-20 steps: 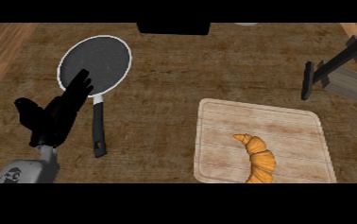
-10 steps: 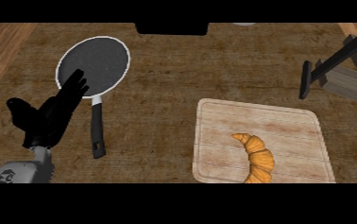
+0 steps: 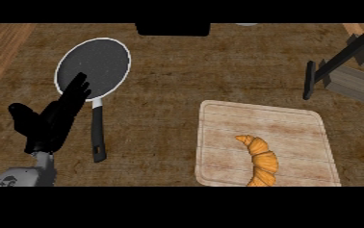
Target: Pick the can from the cutting board and place it in the tiered basket
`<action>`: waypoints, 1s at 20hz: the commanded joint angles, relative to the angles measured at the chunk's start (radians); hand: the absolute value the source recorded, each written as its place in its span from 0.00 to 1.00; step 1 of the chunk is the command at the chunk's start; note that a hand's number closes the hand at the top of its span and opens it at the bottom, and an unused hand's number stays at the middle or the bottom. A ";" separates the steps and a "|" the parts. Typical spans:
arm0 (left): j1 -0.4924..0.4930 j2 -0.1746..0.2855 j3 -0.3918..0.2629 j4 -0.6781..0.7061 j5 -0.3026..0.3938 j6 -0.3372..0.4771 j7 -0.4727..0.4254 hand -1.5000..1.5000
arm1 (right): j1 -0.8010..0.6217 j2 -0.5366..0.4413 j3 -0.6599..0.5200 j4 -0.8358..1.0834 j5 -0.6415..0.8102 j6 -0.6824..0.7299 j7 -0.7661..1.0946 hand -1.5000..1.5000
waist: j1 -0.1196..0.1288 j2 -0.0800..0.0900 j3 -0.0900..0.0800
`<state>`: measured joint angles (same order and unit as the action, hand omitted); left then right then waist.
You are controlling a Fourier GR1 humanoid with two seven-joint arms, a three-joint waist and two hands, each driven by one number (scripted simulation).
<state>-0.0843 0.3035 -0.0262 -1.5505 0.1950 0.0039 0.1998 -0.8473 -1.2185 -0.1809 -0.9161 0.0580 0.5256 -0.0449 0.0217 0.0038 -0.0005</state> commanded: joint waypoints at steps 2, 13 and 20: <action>0.005 -0.037 -0.016 0.009 -0.037 0.018 -0.020 0.50 | -0.094 0.063 0.032 0.089 0.105 -0.085 -0.033 1.00 | 0.007 0.003 0.000; -0.055 -0.022 0.021 -0.009 -0.026 -0.003 0.063 0.50 | -0.180 0.210 0.011 0.176 0.172 -0.240 -0.046 0.00 | -0.003 0.001 0.000; 0.048 -0.054 0.015 -0.060 -0.044 -0.003 0.017 0.50 | -0.241 0.243 -0.037 0.188 0.152 -0.241 0.005 0.00 | -0.003 -0.003 0.000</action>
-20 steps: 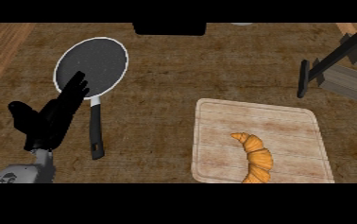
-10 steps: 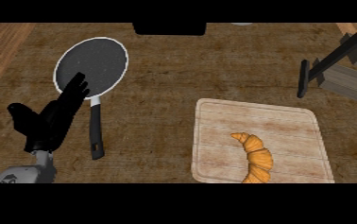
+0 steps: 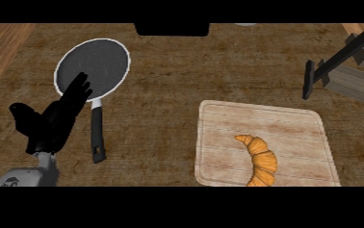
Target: Pick the can from the cutting board and place it in the tiered basket
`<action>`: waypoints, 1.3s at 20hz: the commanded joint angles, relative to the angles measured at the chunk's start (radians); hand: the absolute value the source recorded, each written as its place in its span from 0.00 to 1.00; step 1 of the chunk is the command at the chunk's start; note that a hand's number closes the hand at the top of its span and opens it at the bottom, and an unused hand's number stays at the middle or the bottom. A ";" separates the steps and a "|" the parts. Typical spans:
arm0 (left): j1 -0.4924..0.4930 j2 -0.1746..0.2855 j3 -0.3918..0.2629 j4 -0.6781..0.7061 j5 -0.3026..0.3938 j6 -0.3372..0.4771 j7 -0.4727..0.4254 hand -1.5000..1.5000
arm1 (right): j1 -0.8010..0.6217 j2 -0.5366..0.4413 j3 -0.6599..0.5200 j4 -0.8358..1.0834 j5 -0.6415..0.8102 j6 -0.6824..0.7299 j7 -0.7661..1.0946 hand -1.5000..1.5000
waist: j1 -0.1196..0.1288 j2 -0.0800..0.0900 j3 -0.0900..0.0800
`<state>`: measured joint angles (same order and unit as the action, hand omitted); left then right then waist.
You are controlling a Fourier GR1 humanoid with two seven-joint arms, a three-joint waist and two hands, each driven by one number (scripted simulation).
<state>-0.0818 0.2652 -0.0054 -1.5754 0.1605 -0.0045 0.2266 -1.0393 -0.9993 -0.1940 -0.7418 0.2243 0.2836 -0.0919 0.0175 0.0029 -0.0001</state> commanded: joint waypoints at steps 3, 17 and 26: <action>-0.003 0.009 0.040 0.062 0.016 -0.035 -0.045 0.50 | -0.080 0.045 -0.068 0.095 -0.054 0.006 0.054 0.00 | 0.000 0.002 0.000; -0.051 0.006 0.029 -0.008 -0.001 -0.012 0.046 0.50 | -0.222 -0.142 -0.348 0.330 -0.250 -0.064 0.224 0.00 | 0.007 0.007 0.001; -0.005 -0.016 0.016 0.000 -0.013 -0.024 -0.014 0.50 | -0.127 -0.374 -0.443 0.480 -0.273 -0.024 0.144 0.00 | 0.012 0.016 0.005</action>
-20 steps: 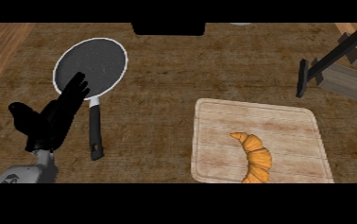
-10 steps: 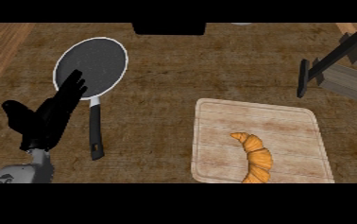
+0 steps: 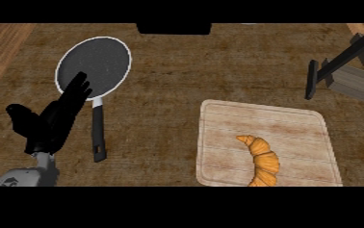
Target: Pick the can from the cutting board and place it in the tiered basket
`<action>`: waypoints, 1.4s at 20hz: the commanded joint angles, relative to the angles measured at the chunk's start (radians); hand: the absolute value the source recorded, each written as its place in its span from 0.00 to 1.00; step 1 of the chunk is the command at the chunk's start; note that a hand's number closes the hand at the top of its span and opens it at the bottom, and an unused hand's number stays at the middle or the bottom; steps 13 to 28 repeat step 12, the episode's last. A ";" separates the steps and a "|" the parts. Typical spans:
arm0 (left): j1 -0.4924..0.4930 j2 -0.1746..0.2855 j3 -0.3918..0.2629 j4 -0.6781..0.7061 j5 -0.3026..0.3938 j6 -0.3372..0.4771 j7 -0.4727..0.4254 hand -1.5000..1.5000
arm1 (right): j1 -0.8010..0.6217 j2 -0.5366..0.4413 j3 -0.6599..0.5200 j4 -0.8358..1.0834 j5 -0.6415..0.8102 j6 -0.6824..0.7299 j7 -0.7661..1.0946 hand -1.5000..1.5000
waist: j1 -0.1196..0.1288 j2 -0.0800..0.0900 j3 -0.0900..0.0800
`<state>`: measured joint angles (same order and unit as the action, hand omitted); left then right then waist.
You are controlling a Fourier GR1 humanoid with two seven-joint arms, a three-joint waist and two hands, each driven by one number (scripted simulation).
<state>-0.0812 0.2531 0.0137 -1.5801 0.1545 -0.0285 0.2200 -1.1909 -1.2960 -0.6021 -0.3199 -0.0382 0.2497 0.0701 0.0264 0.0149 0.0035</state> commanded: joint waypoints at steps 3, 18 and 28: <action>0.029 -0.015 0.000 0.001 -0.014 0.010 -0.038 0.50 | 0.070 -0.149 -0.059 0.086 -0.021 0.064 -0.053 0.00 | 0.000 0.003 0.003; 0.010 0.013 0.029 0.011 0.012 -0.020 -0.022 0.50 | 0.165 -0.233 -0.101 0.157 -0.042 0.173 -0.123 0.00 | -0.007 0.005 0.007; 0.010 0.013 0.029 0.011 0.012 -0.020 -0.022 0.50 | 0.165 -0.233 -0.101 0.157 -0.042 0.173 -0.123 0.00 | -0.007 0.005 0.007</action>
